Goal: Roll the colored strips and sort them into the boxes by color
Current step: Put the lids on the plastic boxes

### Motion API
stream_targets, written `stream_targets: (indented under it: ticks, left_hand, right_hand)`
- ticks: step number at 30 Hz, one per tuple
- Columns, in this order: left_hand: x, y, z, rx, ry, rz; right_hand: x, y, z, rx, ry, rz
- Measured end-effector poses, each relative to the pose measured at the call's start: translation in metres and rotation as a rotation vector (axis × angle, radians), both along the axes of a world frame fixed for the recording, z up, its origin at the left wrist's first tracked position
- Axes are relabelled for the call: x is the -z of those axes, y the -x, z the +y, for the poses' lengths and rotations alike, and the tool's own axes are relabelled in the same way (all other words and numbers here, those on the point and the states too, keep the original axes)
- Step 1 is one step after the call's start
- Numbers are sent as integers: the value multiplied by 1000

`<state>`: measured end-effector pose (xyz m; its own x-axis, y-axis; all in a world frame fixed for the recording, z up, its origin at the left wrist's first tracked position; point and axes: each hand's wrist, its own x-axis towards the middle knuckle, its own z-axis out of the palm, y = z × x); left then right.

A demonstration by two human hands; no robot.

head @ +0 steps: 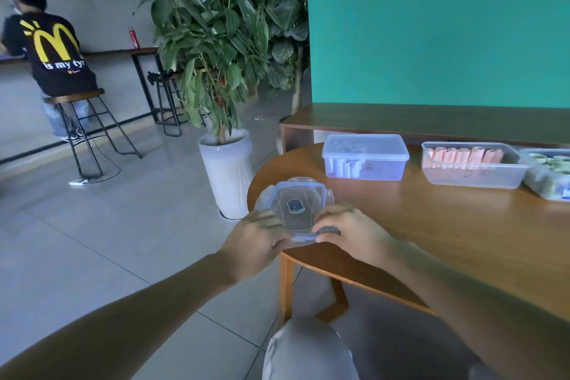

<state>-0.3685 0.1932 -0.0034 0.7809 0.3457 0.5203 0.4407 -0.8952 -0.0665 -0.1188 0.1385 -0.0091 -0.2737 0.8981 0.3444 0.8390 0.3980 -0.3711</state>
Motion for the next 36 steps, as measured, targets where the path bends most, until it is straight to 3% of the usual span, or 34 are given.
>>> stream_targets:
  ticks: [10, 14, 20, 26, 30, 33, 36]
  left_hand:
    - [-84, -8, -5, 33, -303, -356]
    - [-130, -30, -17, 67, -347, -465]
    - [-164, -91, -40, 104, -199, -524]
    - [-171, -173, -60, 74, 246, -742]
    - [-163, -226, -51, 72, 468, -855]
    - [-151, -259, -38, 60, 495, -835]
    - [-141, -284, -19, 17, 474, -840]
  right_hand:
    - [-50, -15, 0, 102, -259, 232]
    - [-85, -44, -14, 219, -196, 448]
    - [-112, -101, -57, 313, -226, 658]
    - [-110, -189, -97, 639, -298, 807]
    - [-101, -238, -118, 620, -205, 931]
    - [-94, -266, -119, 660, -203, 891]
    - [-78, -296, -106, 783, -145, 660]
